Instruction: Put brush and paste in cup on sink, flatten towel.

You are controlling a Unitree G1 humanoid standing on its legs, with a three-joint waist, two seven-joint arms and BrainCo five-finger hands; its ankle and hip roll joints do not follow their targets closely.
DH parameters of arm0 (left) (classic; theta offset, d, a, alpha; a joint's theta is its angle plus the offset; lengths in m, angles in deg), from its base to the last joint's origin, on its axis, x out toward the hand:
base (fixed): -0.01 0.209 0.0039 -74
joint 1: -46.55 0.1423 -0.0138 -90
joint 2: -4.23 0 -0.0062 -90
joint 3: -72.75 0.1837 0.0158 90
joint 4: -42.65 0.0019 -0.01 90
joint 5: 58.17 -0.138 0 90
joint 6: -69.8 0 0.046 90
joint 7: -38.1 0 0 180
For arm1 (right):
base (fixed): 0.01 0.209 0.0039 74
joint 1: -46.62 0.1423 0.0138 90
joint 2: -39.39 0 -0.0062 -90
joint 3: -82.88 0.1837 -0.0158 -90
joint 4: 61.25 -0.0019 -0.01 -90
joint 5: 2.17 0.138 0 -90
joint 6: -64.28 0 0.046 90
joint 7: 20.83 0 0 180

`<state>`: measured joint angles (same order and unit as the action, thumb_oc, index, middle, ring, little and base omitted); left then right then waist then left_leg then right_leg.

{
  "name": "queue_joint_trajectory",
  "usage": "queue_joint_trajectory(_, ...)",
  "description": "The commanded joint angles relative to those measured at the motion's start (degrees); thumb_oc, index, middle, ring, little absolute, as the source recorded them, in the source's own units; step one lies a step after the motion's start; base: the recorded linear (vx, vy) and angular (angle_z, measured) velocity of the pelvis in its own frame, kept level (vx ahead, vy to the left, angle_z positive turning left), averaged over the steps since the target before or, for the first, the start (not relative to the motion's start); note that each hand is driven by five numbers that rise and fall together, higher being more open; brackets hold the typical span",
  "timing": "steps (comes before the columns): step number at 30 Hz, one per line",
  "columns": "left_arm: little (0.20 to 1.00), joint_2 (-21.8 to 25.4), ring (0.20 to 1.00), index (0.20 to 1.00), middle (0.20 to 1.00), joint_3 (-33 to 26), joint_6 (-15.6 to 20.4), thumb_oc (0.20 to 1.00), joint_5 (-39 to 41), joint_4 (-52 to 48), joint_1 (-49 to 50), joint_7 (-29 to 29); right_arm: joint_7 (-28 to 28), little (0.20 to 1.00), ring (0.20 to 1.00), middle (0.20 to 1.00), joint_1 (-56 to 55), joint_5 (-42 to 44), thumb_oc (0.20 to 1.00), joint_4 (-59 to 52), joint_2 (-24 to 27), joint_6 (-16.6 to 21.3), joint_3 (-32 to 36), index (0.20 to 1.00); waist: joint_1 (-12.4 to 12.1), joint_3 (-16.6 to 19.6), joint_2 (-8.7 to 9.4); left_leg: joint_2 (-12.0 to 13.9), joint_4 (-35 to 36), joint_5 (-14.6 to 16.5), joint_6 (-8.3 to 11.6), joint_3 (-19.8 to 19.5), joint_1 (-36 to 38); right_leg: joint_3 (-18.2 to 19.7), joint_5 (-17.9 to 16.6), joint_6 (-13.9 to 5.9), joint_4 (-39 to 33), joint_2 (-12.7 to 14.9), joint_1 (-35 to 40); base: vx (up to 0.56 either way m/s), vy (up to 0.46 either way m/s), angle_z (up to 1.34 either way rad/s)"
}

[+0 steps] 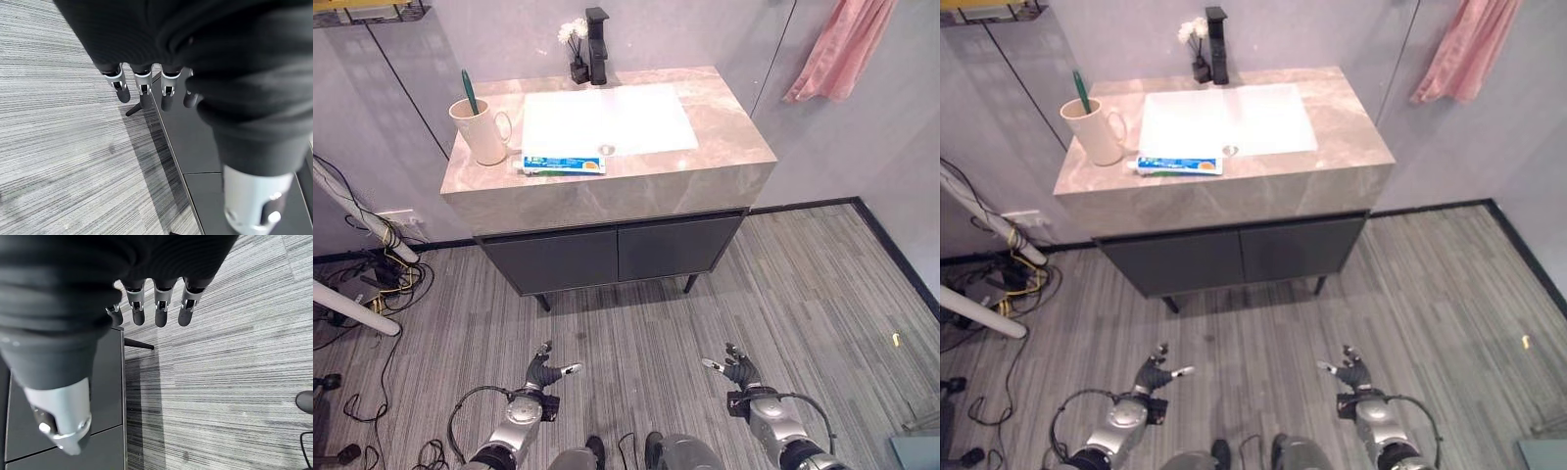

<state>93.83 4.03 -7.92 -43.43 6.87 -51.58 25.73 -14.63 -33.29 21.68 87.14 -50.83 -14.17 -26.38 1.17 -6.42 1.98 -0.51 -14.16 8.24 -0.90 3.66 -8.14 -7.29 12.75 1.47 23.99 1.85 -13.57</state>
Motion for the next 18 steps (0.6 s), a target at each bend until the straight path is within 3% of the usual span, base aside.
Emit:
queue_joint_trajectory(1,1.000,1.04,1.000,1.000,1.000,-0.50,3.00,1.000,-0.61,-2.58,-1.44,-0.73,0.80,1.000,1.000,1.000,0.40,-0.72,1.000,-2.94,2.58,3.24,-0.39,1.000,0.10,-3.08,0.66,1.55,-14.96,-12.87,5.31,-0.84,-6.40,2.26,-6.31,-2.04,-7.75,-1.13,6.90,-0.06,-0.155,-0.01)
queue_joint_trajectory(2,1.000,1.08,1.000,1.000,1.000,-0.08,3.13,1.000,-0.76,-2.68,-2.04,-0.77,0.99,1.000,1.000,1.000,0.45,-0.56,1.000,-3.09,3.02,3.34,-0.20,1.000,-0.22,-4.32,0.92,1.15,-18.60,-14.65,5.83,-1.68,-8.86,2.22,-6.79,-1.52,-8.05,-1.10,7.30,-0.06,-0.101,0.04)
queue_joint_trajectory(4,1.000,1.32,1.000,1.000,1.000,-0.09,3.04,1.000,-0.62,-3.52,-2.00,-1.07,1.25,1.000,1.000,1.000,0.12,-0.13,1.000,-3.47,3.56,3.03,0.16,1.000,0.14,-4.26,0.92,2.09,-17.45,-13.91,5.10,-0.12,-11.37,1.74,-6.46,-1.37,-9.77,-0.76,8.24,0.14,-0.061,0.05)
queue_joint_trajectory(7,1.000,1.44,1.000,1.000,1.000,-0.22,3.11,1.000,-1.04,-2.96,-1.87,-1.45,2.17,1.000,1.000,1.000,0.83,0.00,1.000,-2.56,4.00,3.21,0.46,1.000,-0.82,-3.75,-0.19,2.14,-4.90,-12.84,4.01,1.45,-13.89,2.60,-5.53,-2.26,-13.88,-1.75,12.34,0.32,0.036,0.17)
queue_joint_trajectory(8,1.000,1.39,1.000,1.000,1.000,-0.05,3.17,1.000,-1.26,-2.97,-1.65,-1.60,2.33,1.000,1.000,1.000,0.97,0.21,1.000,-2.23,3.99,3.38,0.74,1.000,-1.23,-3.35,-1.32,3.75,0.85,-16.17,4.43,1.61,-15.24,3.05,-4.98,-2.66,-14.87,-2.77,13.64,0.35,0.097,0.04)
queue_joint_trajectory(9,1.000,1.35,1.000,1.000,1.000,0.07,3.05,1.000,-1.30,-3.14,-1.54,-1.49,2.36,1.000,1.000,1.000,0.81,0.18,1.000,-2.15,4.03,3.35,0.78,1.000,-1.42,-3.22,-1.70,4.44,4.62,-17.56,4.61,2.32,-14.50,3.14,-4.55,-2.91,-15.31,-2.94,14.49,0.23,0.065,-0.06)
queue_joint_trajectory(11,1.000,1.55,1.000,1.000,1.000,0.15,2.99,1.000,-1.24,-3.02,-1.72,-1.59,2.34,1.000,1.000,1.000,1.03,-0.01,1.000,-1.68,3.76,2.86,0.34,1.000,-1.95,-3.29,-1.63,3.80,3.38,-17.75,4.15,0.86,-15.01,4.49,-3.69,-3.18,-14.45,-2.57,15.35,0.30,0.105,-0.25)
queue_joint_trajectory(12,1.000,1.77,1.000,1.000,1.000,-0.06,3.10,1.000,-0.96,-3.51,-1.34,-1.86,2.27,1.000,1.000,1.000,1.40,-0.28,1.000,-1.67,3.61,2.70,-0.04,1.000,-2.18,-2.85,-1.45,2.13,1.57,-16.16,3.34,-0.71,-15.42,5.55,-2.87,-3.42,-13.68,-2.01,15.72,0.32,0.127,-0.25)
queue_joint_trajectory(13,1.000,1.75,1.000,1.000,1.000,-0.06,3.10,1.000,-0.96,-3.51,-1.34,-1.86,2.28,1.000,1.000,1.000,1.41,-0.28,1.000,-1.66,3.62,2.70,-0.04,1.000,-2.21,-2.76,-1.53,2.21,1.62,-16.24,3.36,-0.75,-15.54,5.55,-2.98,-3.40,-13.72,-2.10,15.59,0.38,0.188,-0.50)
queue_joint_trajectory(16,1.000,2.40,1.000,1.000,1.000,-0.27,2.91,1.000,-1.55,-4.44,-0.45,-1.56,1.57,1.000,1.000,1.000,1.27,-0.40,1.000,-1.90,2.80,2.16,-0.06,1.000,-2.60,-0.95,-0.78,-0.12,-2.68,-11.81,0.87,1.45,-15.87,7.80,-2.22,-5.37,-11.30,1.13,17.19,0.45,0.227,-0.60)
queue_joint_trajectory(17,1.000,2.61,1.000,1.000,1.000,-0.50,2.92,1.000,-1.41,-4.53,-0.16,-1.58,1.36,1.000,1.000,1.000,1.18,-0.52,1.000,-2.04,2.70,2.05,-0.01,1.000,-2.71,-0.23,-0.57,-0.84,-3.27,-10.57,0.05,2.10,-15.47,8.49,-3.74,-6.27,-9.91,2.17,16.83,0.53,0.280,-0.44)
queue_joint_trajectory(18,1.000,2.82,1.000,1.000,1.000,-0.50,2.79,1.000,-1.90,-5.16,0.56,-1.39,0.91,1.000,1.000,1.000,0.39,-0.96,1.000,-1.80,2.56,1.78,0.46,1.000,-2.56,0.78,-0.30,-2.61,-3.81,-8.26,-1.10,2.97,-13.71,9.22,-9.30,-7.75,-5.12,3.94,16.08,0.52,0.289,-0.34)
